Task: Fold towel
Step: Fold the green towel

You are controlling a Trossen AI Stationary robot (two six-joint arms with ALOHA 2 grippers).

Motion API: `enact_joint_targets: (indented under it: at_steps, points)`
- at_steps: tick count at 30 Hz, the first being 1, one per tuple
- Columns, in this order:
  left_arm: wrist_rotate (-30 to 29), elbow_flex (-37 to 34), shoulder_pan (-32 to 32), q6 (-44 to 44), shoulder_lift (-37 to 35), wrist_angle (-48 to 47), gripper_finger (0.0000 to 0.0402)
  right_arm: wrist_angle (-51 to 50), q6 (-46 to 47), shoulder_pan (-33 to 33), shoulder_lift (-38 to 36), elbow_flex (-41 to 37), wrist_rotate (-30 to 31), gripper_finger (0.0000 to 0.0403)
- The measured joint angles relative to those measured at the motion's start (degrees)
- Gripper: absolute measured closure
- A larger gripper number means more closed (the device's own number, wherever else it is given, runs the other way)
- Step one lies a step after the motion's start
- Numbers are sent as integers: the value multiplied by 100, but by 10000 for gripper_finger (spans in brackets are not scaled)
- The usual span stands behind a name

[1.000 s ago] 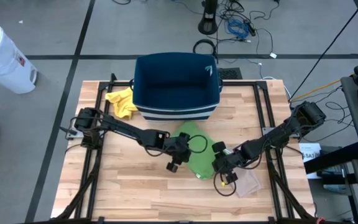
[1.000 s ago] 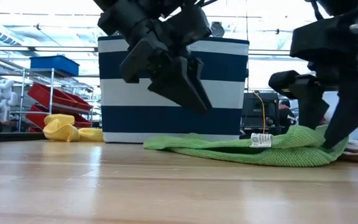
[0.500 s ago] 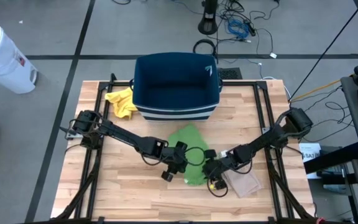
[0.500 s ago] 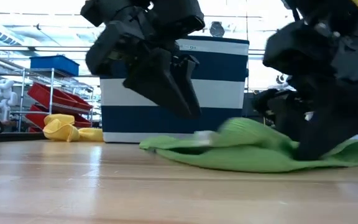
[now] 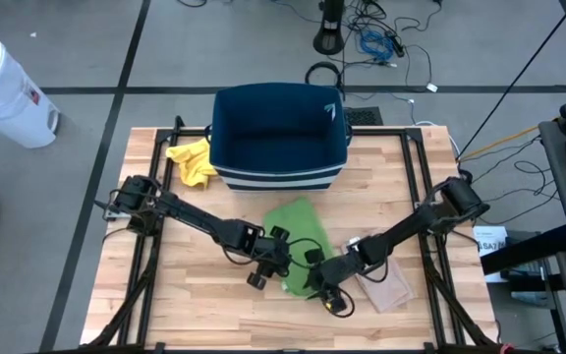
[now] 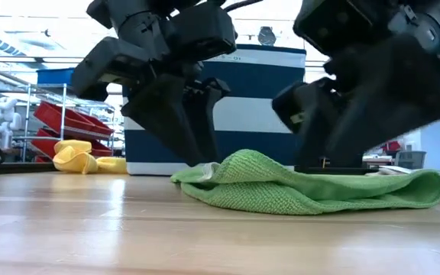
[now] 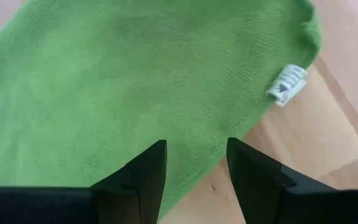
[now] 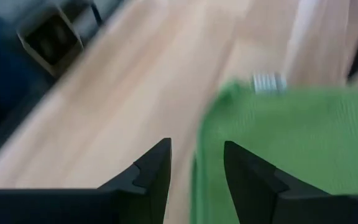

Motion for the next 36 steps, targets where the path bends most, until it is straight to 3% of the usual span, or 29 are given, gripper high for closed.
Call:
enact_joint_targets:
  at_steps: [10, 16, 31, 36]
  points:
    - [-2, 0, -227, 62, 0, 508, 227, -2362, -459, 308, -1332, 39, 578, 268]
    - [2, 0, -374, 390, 0, 820, 227, -3676, -819, 593, -1357, 37, 591, 268]
    - [344, 0, -452, 407, 288, 1168, 227, -3663, -1390, 644, -684, 46, 1316, 269]
    - [345, 0, -464, 405, 411, 1208, 227, -3528, -1275, 633, -529, 53, 1469, 299]
